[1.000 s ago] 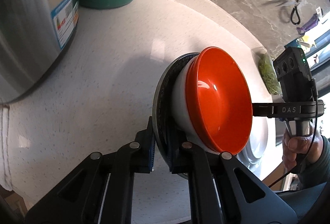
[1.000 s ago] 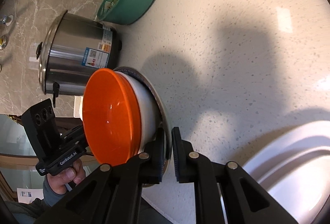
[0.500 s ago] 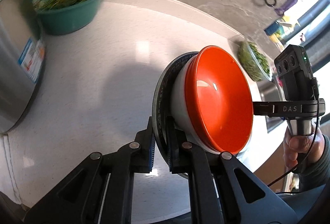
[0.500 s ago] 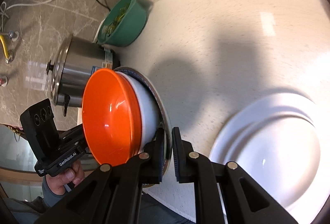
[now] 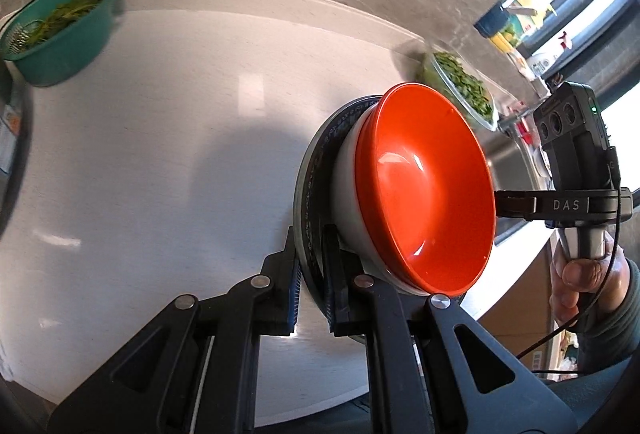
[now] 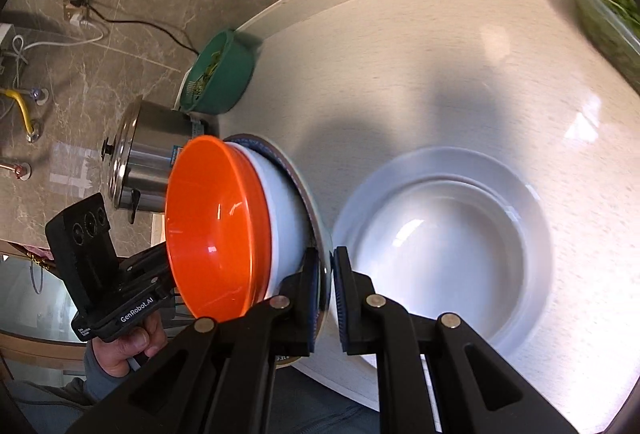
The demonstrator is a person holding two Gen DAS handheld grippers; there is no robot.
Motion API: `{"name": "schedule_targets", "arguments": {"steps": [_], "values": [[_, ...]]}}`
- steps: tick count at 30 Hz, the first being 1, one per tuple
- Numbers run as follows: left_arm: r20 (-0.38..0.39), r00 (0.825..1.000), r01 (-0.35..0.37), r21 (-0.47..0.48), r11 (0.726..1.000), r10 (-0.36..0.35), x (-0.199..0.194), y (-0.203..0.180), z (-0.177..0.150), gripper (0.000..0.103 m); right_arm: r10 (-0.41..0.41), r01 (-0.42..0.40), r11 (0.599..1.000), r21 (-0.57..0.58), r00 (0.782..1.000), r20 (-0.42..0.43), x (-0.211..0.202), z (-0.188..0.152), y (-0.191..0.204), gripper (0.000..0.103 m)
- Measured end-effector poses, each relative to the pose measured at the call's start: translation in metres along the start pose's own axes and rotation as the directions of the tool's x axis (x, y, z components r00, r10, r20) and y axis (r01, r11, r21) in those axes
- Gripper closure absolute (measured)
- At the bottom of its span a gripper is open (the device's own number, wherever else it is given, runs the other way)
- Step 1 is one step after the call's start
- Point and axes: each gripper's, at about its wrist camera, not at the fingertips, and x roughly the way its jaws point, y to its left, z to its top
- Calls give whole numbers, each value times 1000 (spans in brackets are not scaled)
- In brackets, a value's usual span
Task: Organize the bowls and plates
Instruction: 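Lift the bowl stack with both grippers and carry it over the plate stack, then lower the bowl stack onto the plate stack and open both grippers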
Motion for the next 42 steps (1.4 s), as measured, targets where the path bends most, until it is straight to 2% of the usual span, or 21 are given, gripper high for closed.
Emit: {"name": "schedule_targets", "arguments": {"steps": [10,20,31,42], "values": [[-61,998,10,21,1000,-9,56,-51,-13,94,-16,16,998,53,1000,1,-19,-15,-57,91],[-93,996,-3,31,1000,6,100,-59,-17,94,-17,18,995,95,1000,-14,-10,-19,-95,91],[-116,992,-37,29,999,41,135,-62,-14,94,-21,21,994,110,1000,-6,-2,-24,-109,91],[-110,992,-62,19,998,63,140,-57,-23,94,-32,32,994,101,999,-4,7,-28,-110,91]]}}
